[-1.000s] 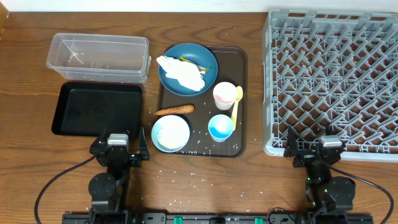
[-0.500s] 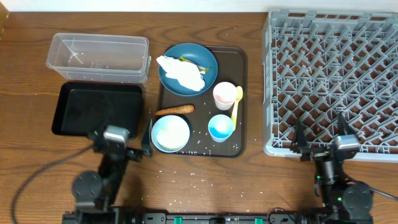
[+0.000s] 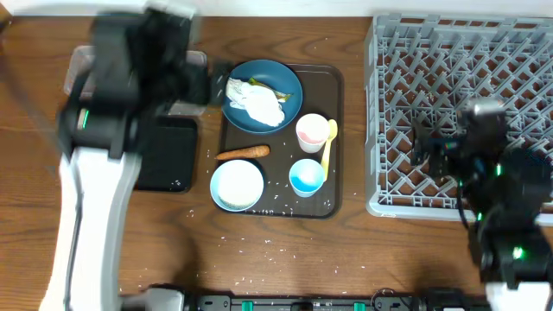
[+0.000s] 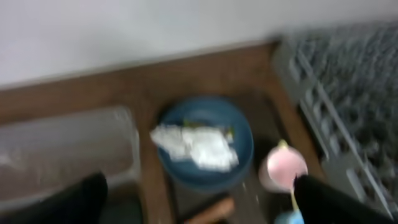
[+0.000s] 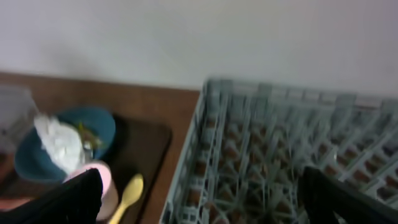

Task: Sort waste into correct bins and load items into the dishwasher rack
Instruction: 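Reach the left gripper into the blue bowl and grasp tissue and wrapper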

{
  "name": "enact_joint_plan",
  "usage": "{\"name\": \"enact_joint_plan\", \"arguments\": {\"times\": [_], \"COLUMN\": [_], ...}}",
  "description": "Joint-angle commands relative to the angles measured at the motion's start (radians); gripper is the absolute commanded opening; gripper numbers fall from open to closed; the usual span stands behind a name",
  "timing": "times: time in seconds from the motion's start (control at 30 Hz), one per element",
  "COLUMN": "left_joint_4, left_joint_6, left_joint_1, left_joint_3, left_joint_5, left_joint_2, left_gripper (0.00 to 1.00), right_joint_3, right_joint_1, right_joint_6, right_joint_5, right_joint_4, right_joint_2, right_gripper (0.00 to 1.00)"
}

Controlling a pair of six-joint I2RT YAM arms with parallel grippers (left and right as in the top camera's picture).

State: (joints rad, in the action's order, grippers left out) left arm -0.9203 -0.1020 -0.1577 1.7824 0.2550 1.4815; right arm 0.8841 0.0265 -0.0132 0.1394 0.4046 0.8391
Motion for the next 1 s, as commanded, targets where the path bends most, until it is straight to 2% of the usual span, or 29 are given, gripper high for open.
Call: {"name": "enact_joint_plan", "arguments": {"times": [0.0, 0.07, 0.33, 0.37, 0.43, 0.57, 0.63, 0.73, 0.97], "left_joint_4": [-0.116, -0.131, -0.126, -0.111, -0.083, -0.094, -0.105, -0.089, -0.043], "left_joint_6": [0.006, 0.007, 0.037, 0.066, 0.209, 0.635, 0.776, 0.821, 0.822], "left_joint_1": [-0.07, -0.103, -0.182, -0.187, -0.192, -0.195, -0.195, -0.196, -0.208], "left_joint_3": [0.238, 0.297, 0.293, 0.293, 0.293, 0.293, 0.293, 0.293, 0.293], "left_joint_5": [-0.057, -0.056, -0.002, -0.004, -0.023, -0.29, -0.35, -0.341, -0.342], "left_joint_2": [0.198, 0.275, 0.443, 0.46, 0.499, 0.597, 0.653, 0.727, 0.841], "left_gripper": [0.97, 0.97, 0.97, 0.96, 0.96, 0.96, 0.96, 0.96, 0.96], "right_joint_3": [0.127, 0.158, 0.161, 0.161, 0.161, 0.161, 0.161, 0.161, 0.16], "right_joint_1": [-0.001, -0.001, -0.001, -0.001, -0.001, 0.0, 0.0, 0.0, 0.0], "right_joint_6": [-0.029, -0.028, 0.028, 0.027, 0.027, 0.027, 0.027, 0.027, 0.027], "right_joint_5": [0.008, 0.008, 0.064, 0.063, 0.063, 0.078, 0.083, 0.083, 0.082], "right_joint_4": [0.07, 0.102, 0.177, 0.186, 0.196, 0.206, 0.218, 0.244, 0.277], "right_joint_2": [0.1, 0.146, 0.213, 0.214, 0.214, 0.215, 0.215, 0.216, 0.235], "right_gripper": [0.99, 0.99, 0.99, 0.99, 0.99, 0.99, 0.99, 0.99, 0.99]}}
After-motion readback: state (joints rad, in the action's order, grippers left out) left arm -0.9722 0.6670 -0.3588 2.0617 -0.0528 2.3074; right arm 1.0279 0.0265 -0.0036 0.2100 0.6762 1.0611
